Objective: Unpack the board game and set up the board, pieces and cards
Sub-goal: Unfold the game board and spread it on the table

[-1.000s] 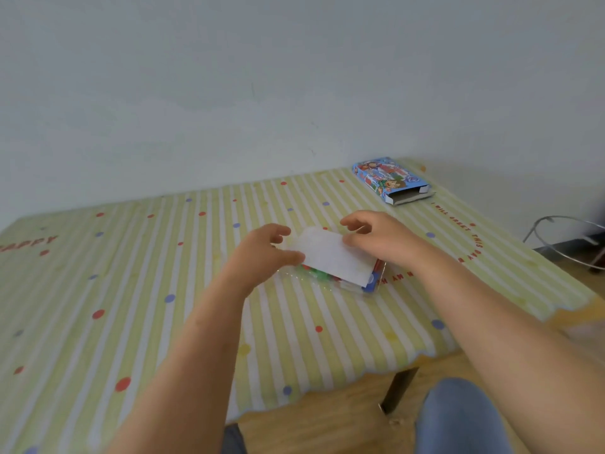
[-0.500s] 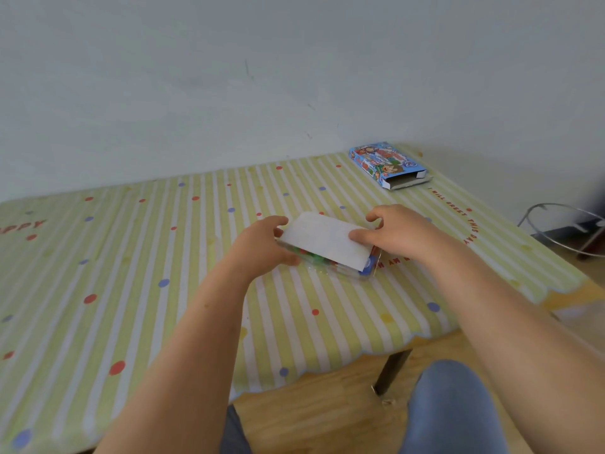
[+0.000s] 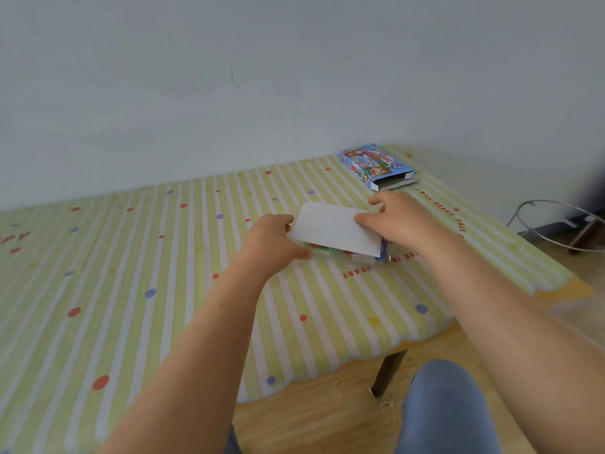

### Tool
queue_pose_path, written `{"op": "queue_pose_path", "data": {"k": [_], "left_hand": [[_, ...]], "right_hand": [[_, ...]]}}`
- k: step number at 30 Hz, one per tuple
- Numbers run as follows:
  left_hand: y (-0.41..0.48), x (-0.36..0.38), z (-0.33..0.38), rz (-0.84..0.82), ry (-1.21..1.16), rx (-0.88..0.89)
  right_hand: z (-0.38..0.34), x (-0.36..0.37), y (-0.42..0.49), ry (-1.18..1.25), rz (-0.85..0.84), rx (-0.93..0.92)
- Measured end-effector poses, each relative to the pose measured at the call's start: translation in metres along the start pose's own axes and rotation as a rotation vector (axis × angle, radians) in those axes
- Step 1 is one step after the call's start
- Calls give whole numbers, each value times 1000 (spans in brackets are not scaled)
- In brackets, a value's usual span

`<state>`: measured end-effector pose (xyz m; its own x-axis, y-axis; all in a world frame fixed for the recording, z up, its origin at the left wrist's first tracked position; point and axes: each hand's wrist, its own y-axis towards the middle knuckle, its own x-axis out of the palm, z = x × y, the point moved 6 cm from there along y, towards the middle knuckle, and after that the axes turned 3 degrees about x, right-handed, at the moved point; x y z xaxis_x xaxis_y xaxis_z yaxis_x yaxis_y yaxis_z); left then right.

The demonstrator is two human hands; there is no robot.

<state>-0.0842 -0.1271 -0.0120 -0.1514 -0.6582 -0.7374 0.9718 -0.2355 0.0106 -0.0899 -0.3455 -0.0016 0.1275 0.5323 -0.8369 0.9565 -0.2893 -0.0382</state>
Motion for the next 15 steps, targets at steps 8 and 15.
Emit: {"op": "queue_pose_path", "data": {"k": [8,15], "left_hand": [[25,43,36,41,-32,-23],[41,74,58,41,-127,-42]], "right_hand": [[31,-25,16,18,142,61],[59,-38,36,108,158,89]]}}
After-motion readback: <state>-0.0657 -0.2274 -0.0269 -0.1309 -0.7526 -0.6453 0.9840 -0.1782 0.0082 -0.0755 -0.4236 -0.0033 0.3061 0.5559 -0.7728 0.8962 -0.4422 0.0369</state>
